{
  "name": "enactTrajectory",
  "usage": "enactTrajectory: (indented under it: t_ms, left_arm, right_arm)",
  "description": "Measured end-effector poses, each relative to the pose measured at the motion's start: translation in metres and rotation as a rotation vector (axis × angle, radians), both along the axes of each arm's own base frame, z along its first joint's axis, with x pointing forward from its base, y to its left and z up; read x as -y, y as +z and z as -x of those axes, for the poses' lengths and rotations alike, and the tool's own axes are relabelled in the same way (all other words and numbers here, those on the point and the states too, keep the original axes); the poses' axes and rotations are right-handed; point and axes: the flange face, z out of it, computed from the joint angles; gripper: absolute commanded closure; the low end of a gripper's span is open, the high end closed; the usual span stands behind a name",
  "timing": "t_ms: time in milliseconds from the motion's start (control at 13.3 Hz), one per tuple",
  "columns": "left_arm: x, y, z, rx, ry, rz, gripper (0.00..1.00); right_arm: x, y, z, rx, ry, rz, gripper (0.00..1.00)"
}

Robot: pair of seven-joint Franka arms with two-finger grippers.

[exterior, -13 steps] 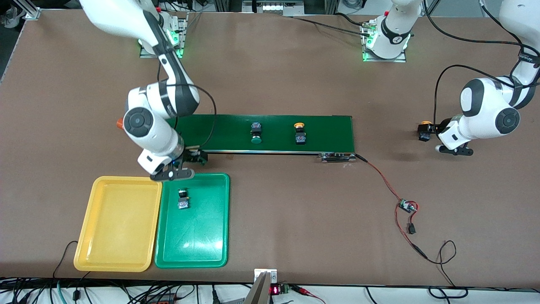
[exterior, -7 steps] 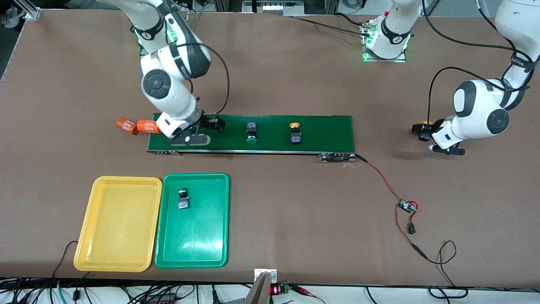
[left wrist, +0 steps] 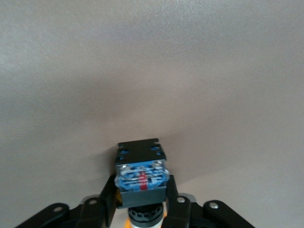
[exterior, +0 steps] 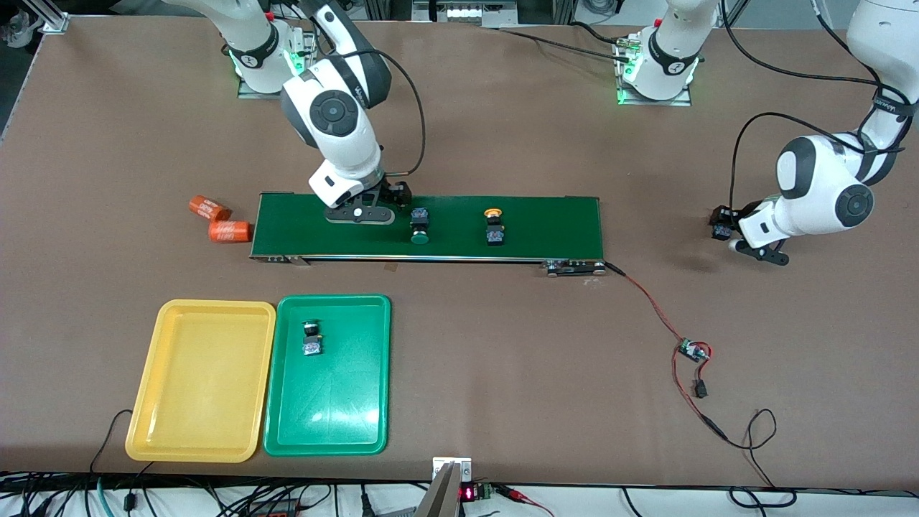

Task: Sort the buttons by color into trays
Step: 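Grasp the green button on the belt while the left gripper carries the yellow, then lift the green button while the left gripper sets the yellow on the belt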

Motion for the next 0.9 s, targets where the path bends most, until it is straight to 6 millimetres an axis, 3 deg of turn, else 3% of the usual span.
enactTrajectory:
  t_ms: [150,301,376,451,602,752,902]
  left_arm:
    - [-0.006,0.011,-0.009,0.034,-0.024,-0.005,1.0]
    - [-0.005,0.039,-0.024,0.08,-0.039,-0.034,1.0]
    - [0.004,0.056,-0.032,0.084,-0.052,-0.052,1.0]
    - [0.022,0.075,-0.04,0.077,-0.046,-0.077,1.0]
    - [0.08,0.104,-0.05,0.072,0.017,-0.117,1.0]
    - [0.148,0.117,-0.052,0.077,0.063,-0.114,1.0]
    - [0.203,0.121,-0.05,0.078,0.086,-0.092,1.0]
  right_arm:
    - [-0.003,-0.009,-0.001,0.008,-0.007,-0.009,0.0]
    - [-0.003,-0.014,-0.002,0.011,-0.008,-0.012,0.0]
    - [-0.004,-0.014,-0.002,0.011,-0.008,-0.013,0.0]
    - [-0.004,-0.015,-0.002,0.011,-0.007,-0.012,0.0]
    - [-0.004,-0.018,-0.001,0.009,-0.006,-0.01,0.0]
    - [-0.006,-0.023,0.0,0.01,0.01,0.004,0.0]
    - [-0.007,-0.032,0.001,0.009,0.021,0.013,0.0]
